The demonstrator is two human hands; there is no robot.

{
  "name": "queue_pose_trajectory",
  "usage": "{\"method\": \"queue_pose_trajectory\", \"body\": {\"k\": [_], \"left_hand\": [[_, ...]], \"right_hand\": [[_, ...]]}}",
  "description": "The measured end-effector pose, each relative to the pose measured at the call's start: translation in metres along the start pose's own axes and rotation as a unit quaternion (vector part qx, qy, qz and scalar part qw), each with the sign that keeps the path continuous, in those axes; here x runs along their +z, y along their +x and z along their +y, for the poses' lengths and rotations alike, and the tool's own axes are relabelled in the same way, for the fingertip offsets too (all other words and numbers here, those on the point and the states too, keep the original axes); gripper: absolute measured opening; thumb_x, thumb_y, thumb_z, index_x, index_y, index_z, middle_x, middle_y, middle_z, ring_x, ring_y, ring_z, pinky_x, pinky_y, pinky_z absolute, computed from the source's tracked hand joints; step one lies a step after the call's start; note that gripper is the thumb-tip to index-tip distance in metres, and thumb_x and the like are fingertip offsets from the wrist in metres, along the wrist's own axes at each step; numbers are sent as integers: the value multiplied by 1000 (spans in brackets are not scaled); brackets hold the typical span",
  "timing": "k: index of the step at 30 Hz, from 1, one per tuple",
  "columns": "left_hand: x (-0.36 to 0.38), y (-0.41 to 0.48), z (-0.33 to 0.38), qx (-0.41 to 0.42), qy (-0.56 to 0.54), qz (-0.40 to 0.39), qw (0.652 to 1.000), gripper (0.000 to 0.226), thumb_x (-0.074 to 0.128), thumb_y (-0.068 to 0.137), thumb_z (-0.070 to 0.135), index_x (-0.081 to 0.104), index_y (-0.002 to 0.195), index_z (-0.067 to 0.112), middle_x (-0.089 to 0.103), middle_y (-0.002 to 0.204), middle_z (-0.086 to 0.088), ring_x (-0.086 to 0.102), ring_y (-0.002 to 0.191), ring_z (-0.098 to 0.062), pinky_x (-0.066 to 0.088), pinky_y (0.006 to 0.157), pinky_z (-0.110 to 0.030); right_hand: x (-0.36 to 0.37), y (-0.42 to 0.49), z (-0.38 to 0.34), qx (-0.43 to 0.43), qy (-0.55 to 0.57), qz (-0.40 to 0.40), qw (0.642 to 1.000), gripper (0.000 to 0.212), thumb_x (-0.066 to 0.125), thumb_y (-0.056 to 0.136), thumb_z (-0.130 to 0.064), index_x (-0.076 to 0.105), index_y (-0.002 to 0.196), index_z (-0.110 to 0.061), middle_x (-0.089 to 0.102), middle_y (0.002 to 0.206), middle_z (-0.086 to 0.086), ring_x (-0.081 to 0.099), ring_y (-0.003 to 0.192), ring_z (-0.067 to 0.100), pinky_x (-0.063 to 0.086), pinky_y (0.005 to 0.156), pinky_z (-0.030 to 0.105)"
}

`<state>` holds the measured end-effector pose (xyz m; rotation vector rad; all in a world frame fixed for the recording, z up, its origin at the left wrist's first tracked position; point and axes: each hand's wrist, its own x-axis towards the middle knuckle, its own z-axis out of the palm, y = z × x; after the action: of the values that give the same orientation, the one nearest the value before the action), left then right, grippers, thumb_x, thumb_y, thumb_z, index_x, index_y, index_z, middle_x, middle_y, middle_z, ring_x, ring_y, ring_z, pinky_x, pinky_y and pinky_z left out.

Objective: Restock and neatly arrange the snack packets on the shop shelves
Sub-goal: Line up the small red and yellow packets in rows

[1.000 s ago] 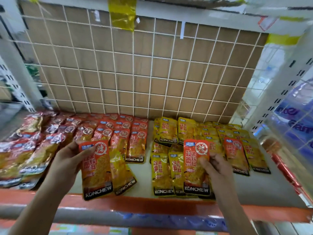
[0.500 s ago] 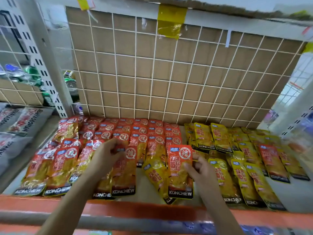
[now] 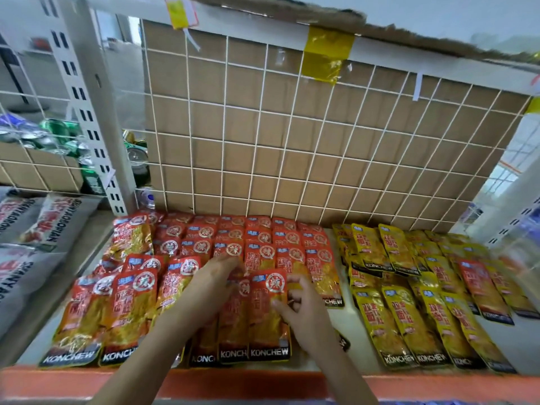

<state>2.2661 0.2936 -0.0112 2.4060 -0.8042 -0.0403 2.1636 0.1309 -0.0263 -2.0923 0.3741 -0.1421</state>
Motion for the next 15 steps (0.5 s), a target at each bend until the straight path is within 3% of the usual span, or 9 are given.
{"method": "queue_pose_trajectory", "body": {"k": [2, 6, 9, 13, 15], "left_hand": [[0, -1, -1, 12, -21, 18, 1000, 30, 58, 86, 2, 60, 112, 17, 53, 108, 9, 52, 103, -10, 44, 91, -22], [1, -8, -4, 34, -50, 24, 998, 30, 51, 90, 2, 57, 114, 18, 54, 114, 10, 51, 105, -3, 41, 87, -9], [3, -12, -4, 52, -51, 29, 997, 24, 55, 91, 14, 56, 114, 19, 55, 117, 8, 52, 109, -8, 45, 92, -20], [7, -15, 1, 57, -35, 26, 997, 23, 57, 91, 22, 57, 114, 19, 52, 118, 8, 48, 111, -9, 37, 90, -16], [10, -17, 4, 59, -26, 15, 998, 25, 55, 92, 25, 56, 116, 21, 50, 119, 10, 48, 112, -11, 38, 92, -22]], "right_hand": [[7, 2, -4, -14, -38, 3, 999, 36, 67, 83, -28, 44, 111, -36, 58, 90, -15, 57, 81, 3, 50, 77, 21], [10, 1, -12, -56, -179, 26, 982, 38, 64, 84, -27, 52, 120, -30, 44, 77, -20, 45, 66, -2, 37, 58, 9], [9, 0, -9, -66, -225, 23, 972, 37, 63, 85, -33, 52, 120, -33, 45, 86, -21, 43, 73, -3, 32, 59, 5], [-3, -3, -3, -70, -240, 57, 966, 33, 61, 84, -43, 55, 114, -31, 47, 97, -20, 45, 84, 0, 30, 62, 4], [-11, -4, 5, -50, -231, 83, 968, 32, 61, 84, -44, 57, 112, -28, 51, 97, -17, 50, 88, 3, 32, 63, 6]]}}
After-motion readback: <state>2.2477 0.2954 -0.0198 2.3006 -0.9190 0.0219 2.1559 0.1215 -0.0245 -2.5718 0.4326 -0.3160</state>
